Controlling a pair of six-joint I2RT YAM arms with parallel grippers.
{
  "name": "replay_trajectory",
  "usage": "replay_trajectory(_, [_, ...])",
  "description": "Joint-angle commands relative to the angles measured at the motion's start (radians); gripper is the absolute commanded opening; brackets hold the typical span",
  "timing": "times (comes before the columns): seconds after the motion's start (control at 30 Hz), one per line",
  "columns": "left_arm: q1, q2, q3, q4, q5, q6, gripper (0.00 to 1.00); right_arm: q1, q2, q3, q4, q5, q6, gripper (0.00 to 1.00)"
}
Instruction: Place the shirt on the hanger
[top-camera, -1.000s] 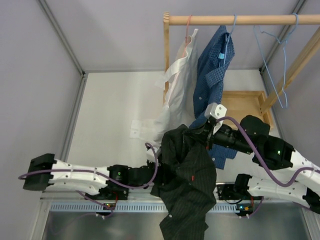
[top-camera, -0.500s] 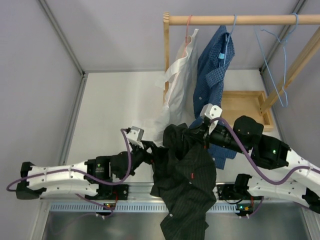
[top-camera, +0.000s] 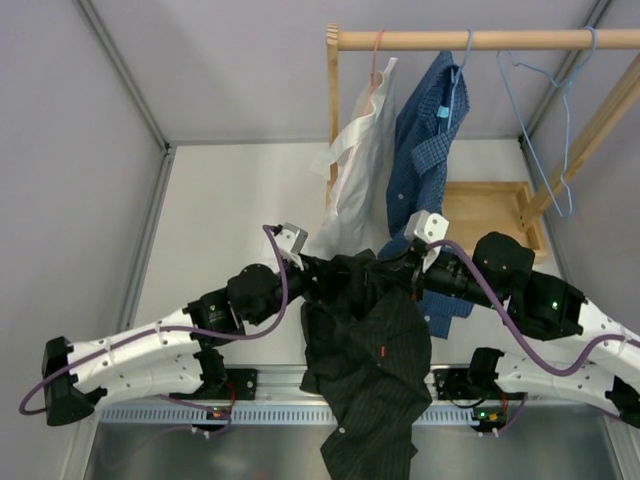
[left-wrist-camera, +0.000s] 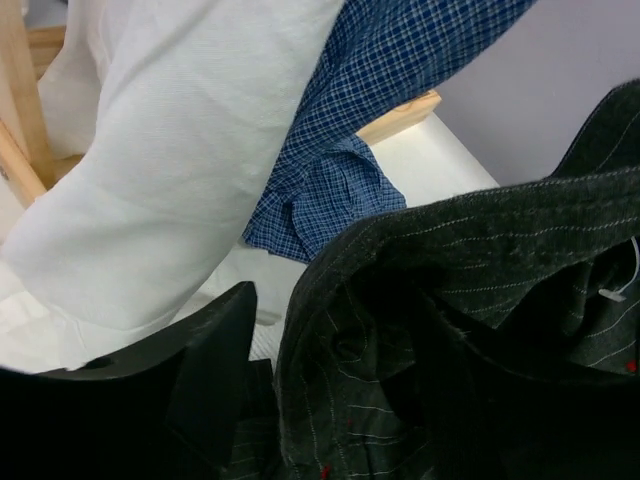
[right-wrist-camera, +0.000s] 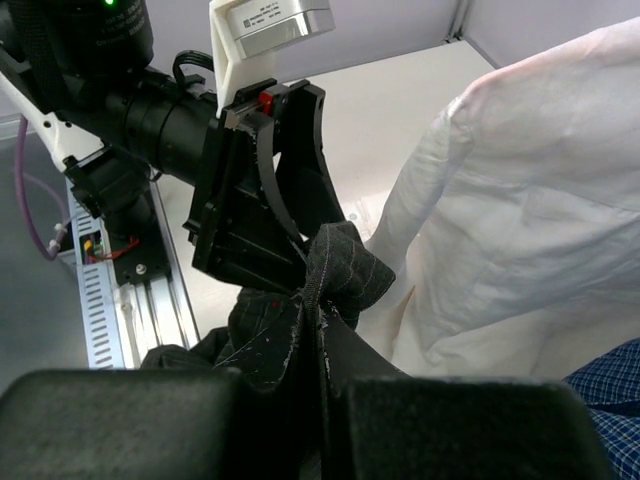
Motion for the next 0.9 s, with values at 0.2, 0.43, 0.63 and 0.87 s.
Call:
replay_trajectory(0.2, [0.005, 0.062, 0.035, 0.078, 0.023, 0.069, 0.08, -0.004, 0.005, 0.087, 0.021, 0.009, -0.001, 0.0])
replay_trajectory(0.43, [0.004, -0.081, 0.361, -0.121, -0.235, 0.227, 0.0, -0.004, 0.223, 0.499, -0.06, 0.161, -0.108, 0.0])
replay_trajectory(0.63, [0.004, -0.053, 0.713, -0.202, -0.232, 0.399, 0.0, -0.002, 0.563, 1.153, -0.266, 0.05, -0.197, 0.0])
replay_trajectory(0.87, [0.004, -0.148, 0.595, -0.216, -0.191, 0.31, 0.0, -0.001, 0.491, 0.96, -0.231, 0.101, -0.204, 0.0])
